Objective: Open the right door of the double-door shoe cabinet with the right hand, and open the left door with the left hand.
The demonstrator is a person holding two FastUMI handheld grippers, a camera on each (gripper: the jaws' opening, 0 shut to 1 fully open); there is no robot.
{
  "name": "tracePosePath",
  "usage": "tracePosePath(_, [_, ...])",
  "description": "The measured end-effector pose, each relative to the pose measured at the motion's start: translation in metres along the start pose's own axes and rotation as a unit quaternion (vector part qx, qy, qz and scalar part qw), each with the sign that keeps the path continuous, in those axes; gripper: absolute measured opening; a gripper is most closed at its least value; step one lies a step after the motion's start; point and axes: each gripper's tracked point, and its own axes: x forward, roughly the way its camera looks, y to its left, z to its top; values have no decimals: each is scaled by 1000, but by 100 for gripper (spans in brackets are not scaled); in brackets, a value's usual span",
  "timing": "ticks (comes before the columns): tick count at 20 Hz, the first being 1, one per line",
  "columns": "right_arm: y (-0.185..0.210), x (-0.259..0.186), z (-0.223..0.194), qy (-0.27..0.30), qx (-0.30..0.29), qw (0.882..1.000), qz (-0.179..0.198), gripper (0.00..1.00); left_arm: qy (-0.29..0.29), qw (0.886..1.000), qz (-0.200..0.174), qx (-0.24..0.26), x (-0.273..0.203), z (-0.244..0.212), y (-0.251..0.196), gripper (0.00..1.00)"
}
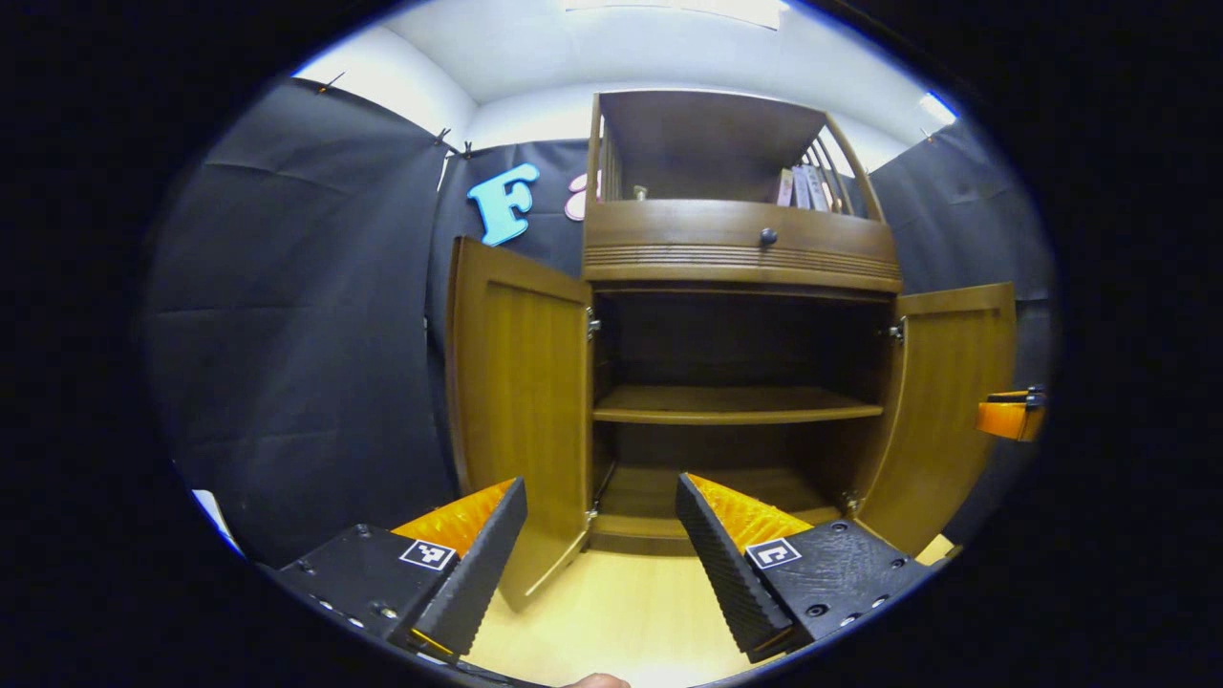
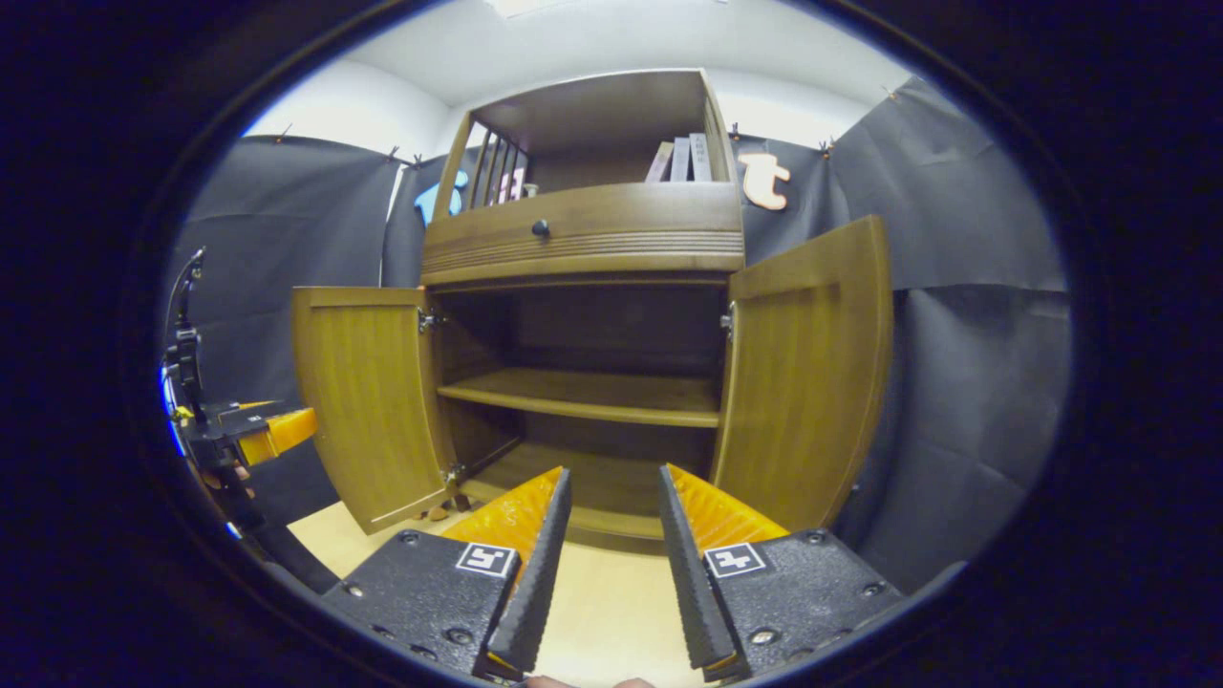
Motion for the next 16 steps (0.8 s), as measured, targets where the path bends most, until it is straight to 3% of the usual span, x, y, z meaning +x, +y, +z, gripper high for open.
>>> tracePosePath(1, [-1, -4, 4, -5, -4, 1000, -2, 59, -3, 1000, -6, 0, -5, 5, -9, 95])
tracePosePath(6, [-2, -23, 15, -23, -17, 1000, 11, 76, -25, 1000, -10, -2, -27, 27, -38, 94])
tracePosePath(8, [-5, -29, 19, -25, -16, 999, 12, 82, -31, 999, -8, -7, -37, 36, -45, 85])
tracePosePath(9, [-7, -31, 21, -27, -13, 999, 15, 83, -34, 999, -3, -9, -42, 40, -45, 100])
tracePosePath(13, [-17, -38, 25, -27, -7, 999, 24, 87, -50, 999, 10, -12, -59, 62, -46, 100])
tracePosePath(14, [-19, -40, 28, -27, -5, 999, 23, 84, -54, 998, 11, -12, -60, 66, -47, 85])
tracePosePath(15, [-22, -42, 30, -28, -3, 999, 20, 84, -56, 998, 7, -14, -60, 71, -51, 100])
tracePosePath(16, [-25, -45, 35, -32, -2, 999, 15, 84, -60, 998, 1, -16, -58, 76, -55, 100])
